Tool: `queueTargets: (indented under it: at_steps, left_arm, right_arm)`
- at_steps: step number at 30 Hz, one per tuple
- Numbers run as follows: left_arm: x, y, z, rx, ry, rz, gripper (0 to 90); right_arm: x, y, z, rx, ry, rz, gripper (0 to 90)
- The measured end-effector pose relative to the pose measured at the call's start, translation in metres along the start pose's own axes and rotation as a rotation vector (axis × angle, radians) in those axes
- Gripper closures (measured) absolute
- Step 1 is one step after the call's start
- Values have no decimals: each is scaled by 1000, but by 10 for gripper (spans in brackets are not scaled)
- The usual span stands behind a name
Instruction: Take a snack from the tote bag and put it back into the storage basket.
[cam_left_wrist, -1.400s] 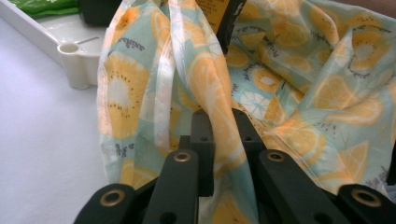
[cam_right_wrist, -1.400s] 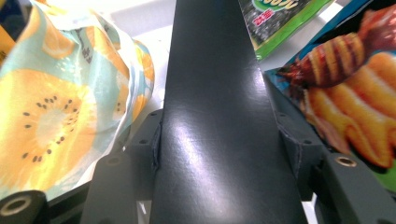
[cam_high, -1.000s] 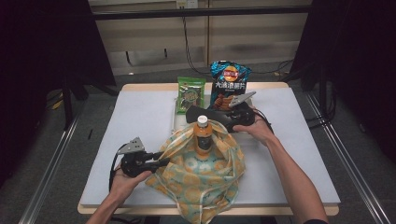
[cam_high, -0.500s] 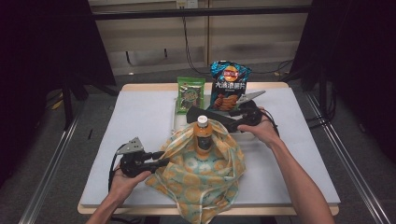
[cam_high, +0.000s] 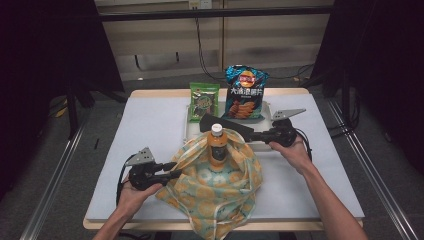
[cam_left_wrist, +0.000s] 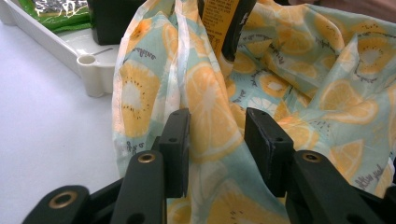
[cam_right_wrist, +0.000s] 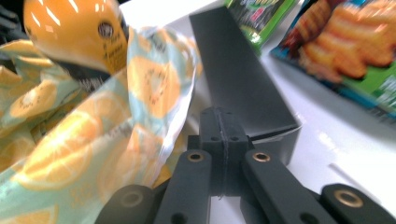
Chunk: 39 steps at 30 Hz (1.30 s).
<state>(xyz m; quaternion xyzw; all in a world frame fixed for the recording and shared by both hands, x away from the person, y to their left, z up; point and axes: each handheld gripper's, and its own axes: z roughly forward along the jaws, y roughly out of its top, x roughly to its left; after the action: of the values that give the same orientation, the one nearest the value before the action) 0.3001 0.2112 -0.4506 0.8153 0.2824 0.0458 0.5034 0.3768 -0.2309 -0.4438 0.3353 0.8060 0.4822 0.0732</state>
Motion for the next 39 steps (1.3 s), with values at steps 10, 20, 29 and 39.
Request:
queueTargets:
  at_steps: [10, 20, 29, 39]
  left_arm:
    - [2, -1, -2, 0, 6, 2, 615]
    - [3, -2, -2, -2, 5, -2, 617]
    - [3, -2, -1, -1, 8, -6, 617]
    - [3, -1, -1, 2, 11, -1, 620]
  right_arm:
    - [-4, -7, 19, 55, -31, 2, 900]
    - [-18, -11, 14, 36, -117, 54, 900]
    - [-31, -13, 7, 11, -206, 121, 900]
    - [-43, 0, 19, 16, -237, 153, 900]
